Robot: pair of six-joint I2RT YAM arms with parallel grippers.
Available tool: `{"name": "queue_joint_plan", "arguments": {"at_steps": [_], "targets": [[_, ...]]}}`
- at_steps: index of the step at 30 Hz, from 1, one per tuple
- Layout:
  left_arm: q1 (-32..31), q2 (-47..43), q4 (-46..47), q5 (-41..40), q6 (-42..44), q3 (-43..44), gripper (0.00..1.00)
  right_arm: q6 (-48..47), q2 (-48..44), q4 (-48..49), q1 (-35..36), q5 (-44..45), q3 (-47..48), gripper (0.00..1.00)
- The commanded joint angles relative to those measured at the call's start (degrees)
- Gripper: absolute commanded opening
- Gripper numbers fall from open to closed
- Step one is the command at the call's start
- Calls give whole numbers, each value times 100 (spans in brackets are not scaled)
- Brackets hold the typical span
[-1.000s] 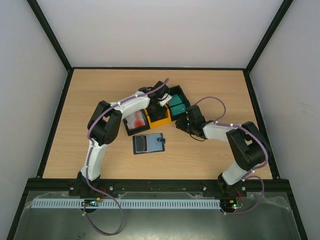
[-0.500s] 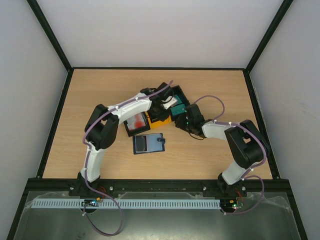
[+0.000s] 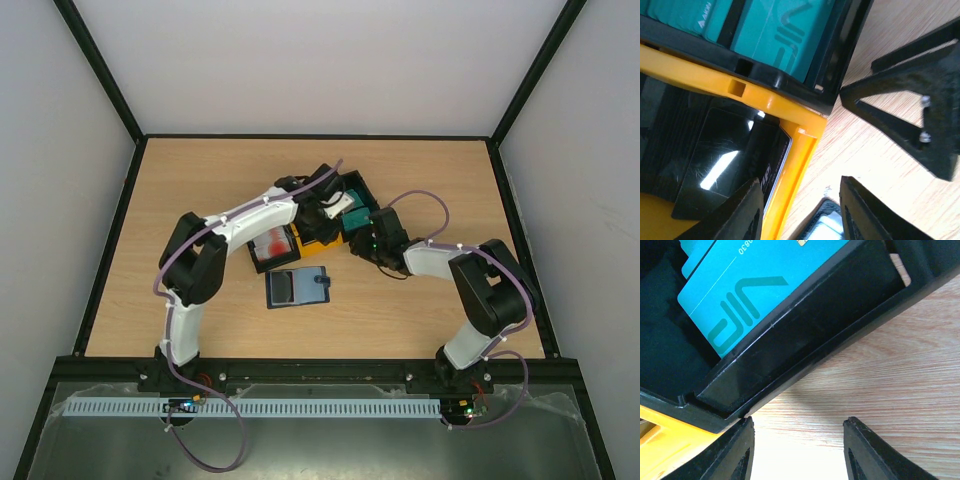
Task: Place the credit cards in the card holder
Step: Pick up the credit card from the storage box.
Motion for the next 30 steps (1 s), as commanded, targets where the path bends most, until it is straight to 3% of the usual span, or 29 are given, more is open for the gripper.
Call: {"name": "queue_joint_plan", "arguments": {"at_steps": [1, 6, 17, 30], "targets": [[5, -334, 29, 32, -54, 161, 48, -2, 79, 46, -19, 72, -1, 49], [14, -106, 21, -570, -135, 154, 59, 3, 59, 51, -20, 53, -47, 49], [14, 586, -128, -709, -38, 155, 62, 27, 99, 112, -26, -13, -118, 49], [11, 316, -207, -400, 56, -65, 48, 80, 152, 220, -21, -66, -181, 49]]}}
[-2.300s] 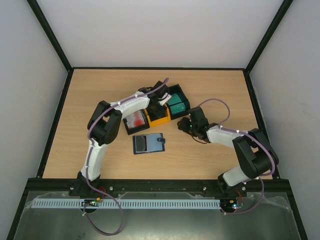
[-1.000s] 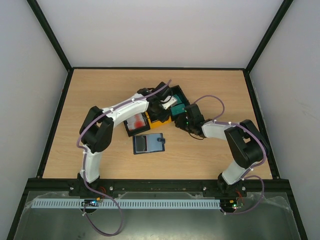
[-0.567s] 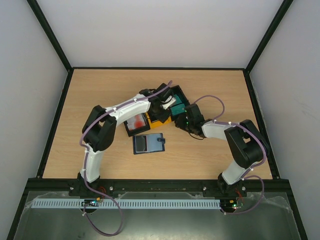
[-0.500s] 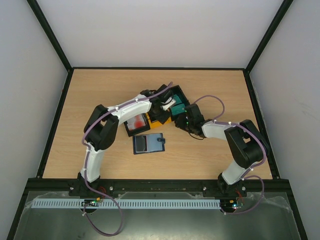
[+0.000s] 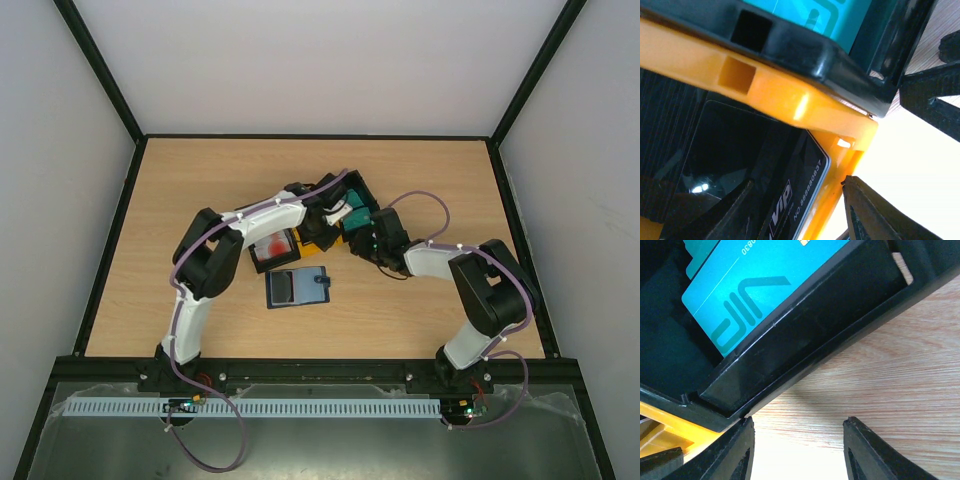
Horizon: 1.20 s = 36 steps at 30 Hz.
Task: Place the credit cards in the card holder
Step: Pick up the credit card from the storage box.
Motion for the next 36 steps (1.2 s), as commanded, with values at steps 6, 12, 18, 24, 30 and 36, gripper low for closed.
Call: {"name": "queue_joint_plan", "arguments": {"at_steps": [6, 12, 18, 24, 30, 36], "targets": [[5, -364, -250, 75, 64, -176, 45, 72, 176, 102, -19, -35, -118, 49], [5, -403, -229, 106, 36, -183, 42, 63, 173, 85, -23, -25, -110, 49], [5, -502, -221, 219, 57, -179, 40, 71, 187, 94, -26, -28, -109, 49], [5, -560, -221, 264, 52, -196, 37, 69, 191, 102, -19, -34, -125, 49], [5, -486, -124, 23, -41, -201, 48, 72, 184, 119, -21, -38, -145, 49], [-28, -73, -123, -213, -83, -100, 51, 78, 199, 150, -21, -58, -181, 49]]}}
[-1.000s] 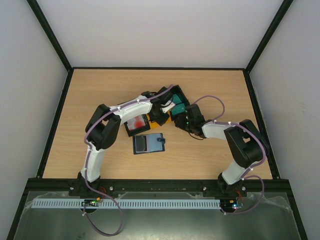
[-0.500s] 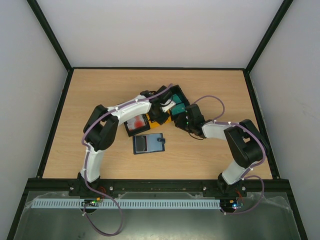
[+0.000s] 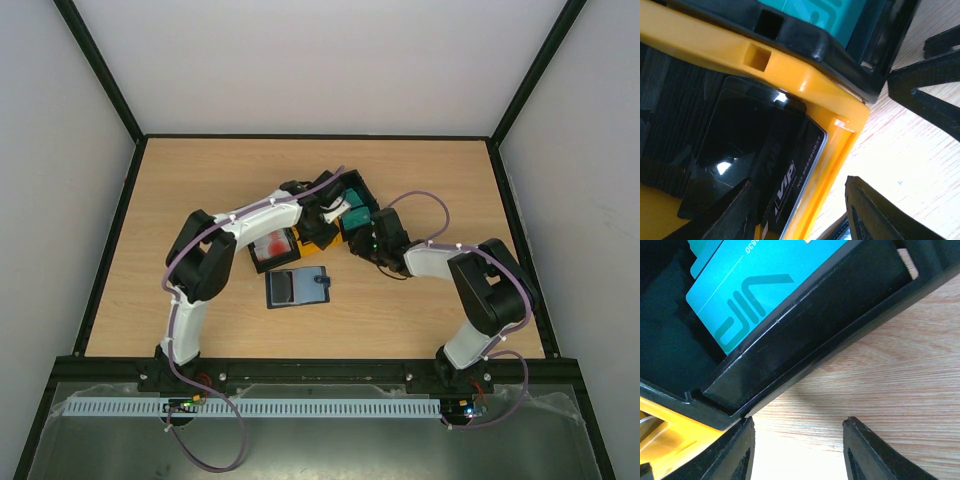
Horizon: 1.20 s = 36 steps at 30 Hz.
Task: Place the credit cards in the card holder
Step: Pick up the credit card from the storage box.
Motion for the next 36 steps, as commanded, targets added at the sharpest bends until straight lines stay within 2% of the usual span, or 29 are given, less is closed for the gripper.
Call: {"name": "queue_joint_plan", "arguments": {"at_steps": [1, 11, 16, 31, 36], "targets": [[-39, 298, -99, -202, -29, 38, 50, 52, 170, -11, -25, 5, -146, 49], [-107, 174, -129, -64, 76, -91, 41, 54, 165, -7, -25, 4, -152, 49], [-138, -68, -124, 230, 167, -183, 41, 59, 180, 11, -16, 6, -153, 49], [-168, -217, -120, 62, 71, -210, 40, 59, 181, 21, -18, -3, -166, 49], [-168, -209, -91, -49, 31, -208, 37, 54, 177, 22, -21, -3, -162, 49]]}}
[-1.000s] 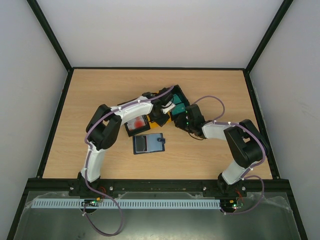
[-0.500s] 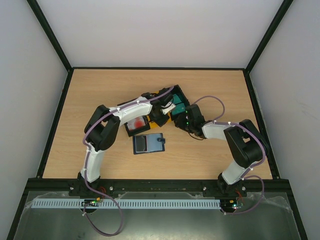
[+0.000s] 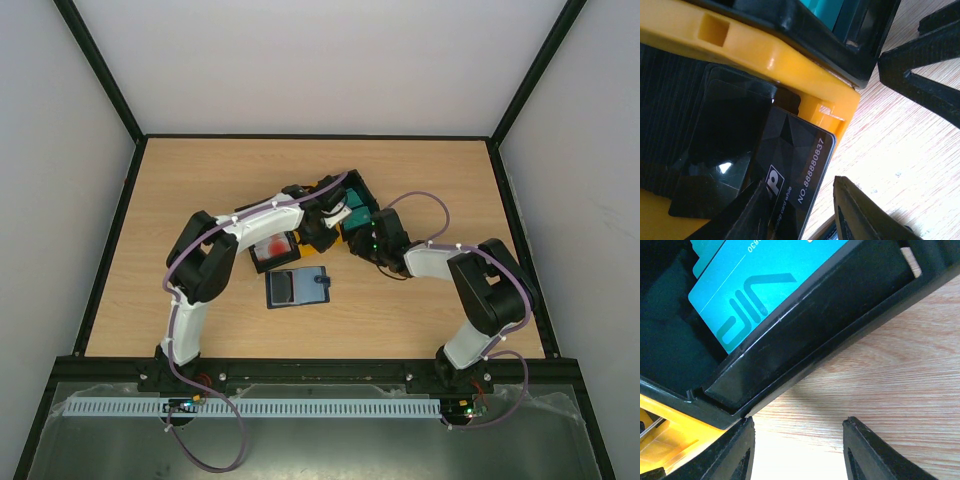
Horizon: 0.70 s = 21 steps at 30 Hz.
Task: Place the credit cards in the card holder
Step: Pick up the credit card from the storage box.
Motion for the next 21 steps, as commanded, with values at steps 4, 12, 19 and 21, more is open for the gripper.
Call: {"name": "queue_joint_plan", "arguments": {"at_steps": [4, 12, 19, 21], "targets": [[-45, -213, -130, -50, -66, -30, 32, 55, 163, -90, -17, 21, -128, 49], [-25, -317, -120, -135, -86, 5, 26, 57, 153, -92, -19, -12, -90, 49], [174, -423, -48, -115, -150, 34, 13, 2, 112, -137, -18, -10, -2, 50], [234, -445, -8, -104, -166, 34, 10, -16, 63, -136, -21, -12, 9, 51]]}}
